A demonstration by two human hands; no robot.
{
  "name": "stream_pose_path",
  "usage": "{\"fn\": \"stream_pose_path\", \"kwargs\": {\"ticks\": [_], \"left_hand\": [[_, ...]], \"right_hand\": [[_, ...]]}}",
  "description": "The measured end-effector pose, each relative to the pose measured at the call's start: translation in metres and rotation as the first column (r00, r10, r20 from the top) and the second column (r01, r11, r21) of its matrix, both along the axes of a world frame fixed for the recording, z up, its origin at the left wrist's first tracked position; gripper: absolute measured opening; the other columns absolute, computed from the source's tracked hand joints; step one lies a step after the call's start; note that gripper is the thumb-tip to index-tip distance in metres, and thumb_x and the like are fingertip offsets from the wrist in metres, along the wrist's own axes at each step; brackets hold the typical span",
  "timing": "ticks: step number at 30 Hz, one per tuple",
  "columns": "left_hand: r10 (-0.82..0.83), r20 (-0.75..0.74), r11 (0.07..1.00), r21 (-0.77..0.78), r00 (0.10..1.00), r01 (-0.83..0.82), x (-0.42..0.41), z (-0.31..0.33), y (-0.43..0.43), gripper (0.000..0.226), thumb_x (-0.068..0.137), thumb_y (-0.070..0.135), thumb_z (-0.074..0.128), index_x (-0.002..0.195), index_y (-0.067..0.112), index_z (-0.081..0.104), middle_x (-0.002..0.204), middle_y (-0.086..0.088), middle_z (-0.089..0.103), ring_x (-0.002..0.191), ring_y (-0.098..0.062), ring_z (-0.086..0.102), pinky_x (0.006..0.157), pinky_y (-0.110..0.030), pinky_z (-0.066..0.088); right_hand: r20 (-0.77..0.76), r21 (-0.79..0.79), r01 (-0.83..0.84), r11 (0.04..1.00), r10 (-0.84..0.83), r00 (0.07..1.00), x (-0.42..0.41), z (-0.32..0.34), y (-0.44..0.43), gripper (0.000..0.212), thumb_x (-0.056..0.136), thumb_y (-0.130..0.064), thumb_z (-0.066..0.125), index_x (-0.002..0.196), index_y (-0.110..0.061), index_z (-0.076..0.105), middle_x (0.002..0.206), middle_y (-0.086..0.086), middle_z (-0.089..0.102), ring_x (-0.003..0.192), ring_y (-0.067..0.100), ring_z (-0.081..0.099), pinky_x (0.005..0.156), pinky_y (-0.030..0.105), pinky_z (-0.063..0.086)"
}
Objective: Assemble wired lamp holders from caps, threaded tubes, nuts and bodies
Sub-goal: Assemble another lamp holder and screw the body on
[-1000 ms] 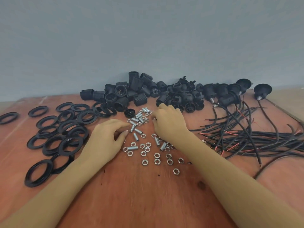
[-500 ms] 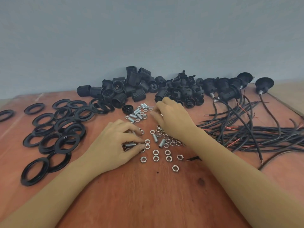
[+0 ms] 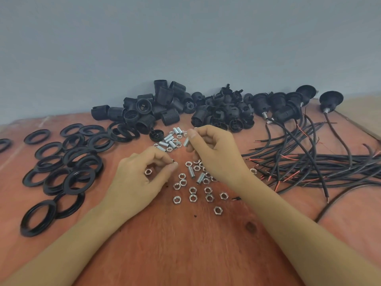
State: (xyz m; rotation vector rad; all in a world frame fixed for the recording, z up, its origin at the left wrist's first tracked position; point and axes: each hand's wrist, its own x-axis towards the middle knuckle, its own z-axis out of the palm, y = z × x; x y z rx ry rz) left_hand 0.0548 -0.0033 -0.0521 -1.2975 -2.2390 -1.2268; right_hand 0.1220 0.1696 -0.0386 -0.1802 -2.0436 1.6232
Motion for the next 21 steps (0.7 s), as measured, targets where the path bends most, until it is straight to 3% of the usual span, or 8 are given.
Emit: {"fn": "stream_pose_path", "kwargs": {"ticks": [5,7,10,12,14,16,18,21], "left_hand": [[0.015,-0.006,0.997,0.071,1.0,-0.014,0.002,0.003,0.003,0.015,0.082,0.036,0.067,0.083,0.021,0.067,0.067,0.015,0.063,0.066,-0.003,0.062,0.069,-0.015,0.047],[0.029,-0.043,0.997,0.078,0.999,-0.025,0.0,0.002,0.004,0.01,0.081,0.028,0.072,0.087,0.021,0.069,0.071,0.02,0.062,0.066,-0.003,0.062,0.072,-0.016,0.047],[0.026,-0.097,0.995,0.096,0.995,-0.017,-0.003,0.0,0.006,0.022,0.08,0.018,0.073,0.103,0.02,0.072,0.084,0.016,0.064,0.07,-0.004,0.061,0.075,-0.02,0.048],[0.009,-0.113,0.994,0.109,0.994,0.003,-0.005,0.0,0.006,0.027,0.081,0.015,0.073,0.108,0.019,0.072,0.094,0.013,0.065,0.071,-0.005,0.061,0.076,-0.018,0.048],[0.002,-0.111,0.993,0.117,0.994,0.011,-0.007,-0.001,0.005,0.024,0.082,0.018,0.074,0.106,0.018,0.073,0.096,0.012,0.066,0.072,-0.006,0.061,0.075,-0.024,0.05],[0.008,-0.106,0.993,0.122,0.994,0.005,-0.009,-0.001,0.005,0.02,0.081,0.023,0.074,0.101,0.017,0.075,0.094,0.011,0.064,0.073,-0.006,0.06,0.074,-0.027,0.05],[0.007,-0.114,0.992,0.13,0.993,0.008,-0.01,-0.001,0.004,0.019,0.081,0.026,0.074,0.099,0.018,0.075,0.091,0.009,0.061,0.075,-0.004,0.057,0.073,-0.02,0.047],[0.0,-0.116,0.99,0.144,0.993,0.016,-0.011,-0.003,0.004,0.019,0.082,0.026,0.073,0.1,0.02,0.073,0.088,0.008,0.057,0.075,-0.004,0.054,0.072,-0.013,0.042]], "right_hand": [[-0.021,0.005,0.033,0.999,-0.033,0.999,0.01,-0.004,0.0,0.01,0.096,-0.021,0.061,0.089,-0.017,0.067,0.069,-0.008,0.068,0.06,-0.003,0.061,0.06,0.018,0.05],[-0.026,0.005,0.057,0.998,-0.057,0.998,0.01,-0.003,0.001,0.01,0.096,-0.022,0.061,0.089,-0.019,0.066,0.069,-0.007,0.069,0.058,-0.001,0.06,0.059,0.018,0.049],[-0.041,-0.003,0.084,0.996,-0.084,0.996,0.011,-0.002,0.003,0.01,0.096,-0.022,0.061,0.088,-0.023,0.066,0.072,-0.005,0.07,0.067,0.018,0.066,0.062,0.028,0.054],[-0.053,-0.007,0.089,0.996,-0.089,0.995,0.012,-0.002,0.004,0.012,0.096,-0.021,0.061,0.087,-0.025,0.065,0.072,-0.003,0.071,0.068,0.02,0.067,0.062,0.028,0.055],[-0.06,-0.008,0.092,0.996,-0.092,0.994,0.013,-0.002,0.004,0.012,0.096,-0.019,0.061,0.087,-0.026,0.065,0.073,-0.003,0.071,0.063,0.013,0.064,0.061,0.025,0.054],[-0.055,-0.003,0.096,0.995,-0.097,0.994,0.013,-0.002,0.004,0.012,0.096,-0.019,0.061,0.087,-0.025,0.066,0.074,-0.001,0.071,0.067,0.021,0.065,0.062,0.029,0.055],[-0.047,-0.005,0.098,0.995,-0.098,0.994,0.013,-0.004,0.004,0.012,0.096,-0.019,0.061,0.086,-0.024,0.066,0.075,0.0,0.071,0.073,0.028,0.066,0.064,0.032,0.055],[-0.05,-0.026,0.089,0.996,-0.091,0.995,0.012,-0.006,0.004,0.012,0.095,-0.019,0.062,0.085,-0.022,0.067,0.074,-0.002,0.071,0.068,0.019,0.065,0.063,0.026,0.054]]}}
